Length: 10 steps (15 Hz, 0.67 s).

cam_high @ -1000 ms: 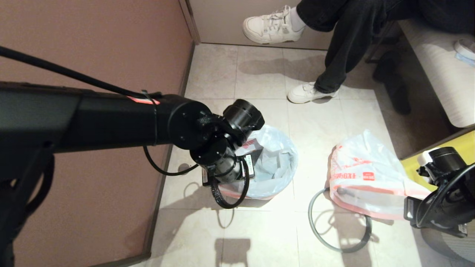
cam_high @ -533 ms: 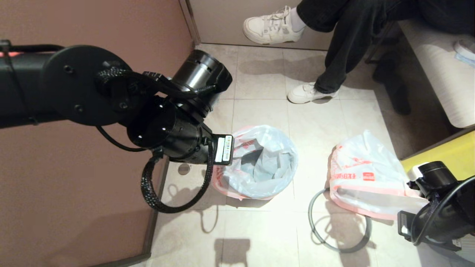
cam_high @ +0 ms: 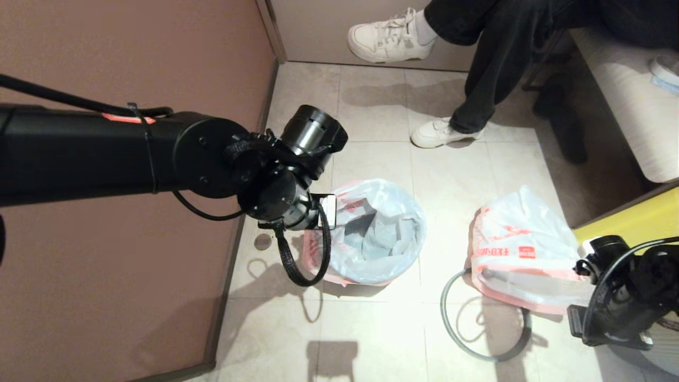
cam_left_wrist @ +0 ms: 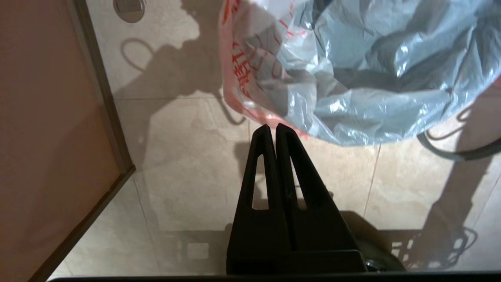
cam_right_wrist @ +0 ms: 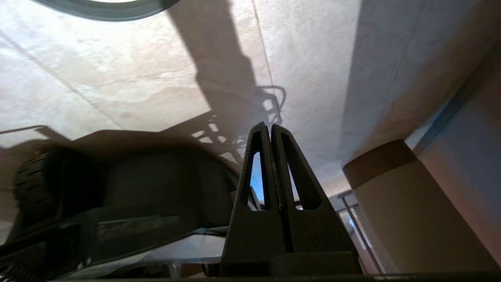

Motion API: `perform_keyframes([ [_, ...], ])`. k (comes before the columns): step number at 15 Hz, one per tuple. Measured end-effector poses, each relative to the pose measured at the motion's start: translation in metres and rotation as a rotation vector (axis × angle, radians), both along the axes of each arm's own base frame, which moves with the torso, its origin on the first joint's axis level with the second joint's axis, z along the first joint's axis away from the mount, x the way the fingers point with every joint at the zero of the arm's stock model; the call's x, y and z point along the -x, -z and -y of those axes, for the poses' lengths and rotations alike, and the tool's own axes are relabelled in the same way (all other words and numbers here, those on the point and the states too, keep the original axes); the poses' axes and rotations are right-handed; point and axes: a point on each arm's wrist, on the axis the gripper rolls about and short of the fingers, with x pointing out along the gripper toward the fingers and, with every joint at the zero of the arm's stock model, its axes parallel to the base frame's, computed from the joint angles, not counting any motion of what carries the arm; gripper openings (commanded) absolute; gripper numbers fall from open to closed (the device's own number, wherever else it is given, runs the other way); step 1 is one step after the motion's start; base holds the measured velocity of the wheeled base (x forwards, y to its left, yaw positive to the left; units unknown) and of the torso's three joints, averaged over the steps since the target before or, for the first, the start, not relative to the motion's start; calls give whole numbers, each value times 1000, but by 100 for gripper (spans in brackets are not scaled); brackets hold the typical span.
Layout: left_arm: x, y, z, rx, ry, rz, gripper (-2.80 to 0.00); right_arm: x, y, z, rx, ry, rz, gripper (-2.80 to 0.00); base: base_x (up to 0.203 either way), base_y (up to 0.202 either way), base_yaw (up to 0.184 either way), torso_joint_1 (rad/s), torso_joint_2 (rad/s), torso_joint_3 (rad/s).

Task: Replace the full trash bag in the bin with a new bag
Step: Place the trash can ring on the trash can

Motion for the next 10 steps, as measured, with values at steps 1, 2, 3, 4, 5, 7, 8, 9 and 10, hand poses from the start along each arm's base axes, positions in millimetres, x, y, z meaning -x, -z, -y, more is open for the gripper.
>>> perform_keyframes([
  [1,-2,-1,-2,18,-14,7,-280,-9,10,12,2,-1,-26,-280,0,0,0,0,0,0],
  [2,-3,-1,-2,42,-30,5,-280,-16,19,27,0,-13,-57,-280,0,0,0,0,0,0],
  [3,-4,-1,-2,57,-38,1,-280,-17,27,38,-12,-46,-93,-280,0,0,0,0,0,0],
  [4,-4,1,-2,59,-37,-8,-280,-17,34,50,-28,-83,-127,-280,0,0,0,0,0,0],
  [5,-4,3,-1,61,-34,-14,-280,-18,39,59,-31,-116,-143,-280,0,0,0,0,0,0],
  [7,-7,7,1,65,-28,-20,-280,-24,50,71,-24,-200,-180,-280,0,0,0,0,0,0],
  [8,-8,10,2,65,-28,-21,-280,-29,56,75,-19,-241,-197,-280,0,0,0,0,0,0],
  [9,-10,12,4,61,-28,-25,-280,-37,61,79,-13,-279,-203,-280,0,0,0,0,0,0],
  [10,-12,14,6,60,-27,-26,-280,-46,65,82,-14,-313,-202,-280,0,0,0,0,0,0],
])
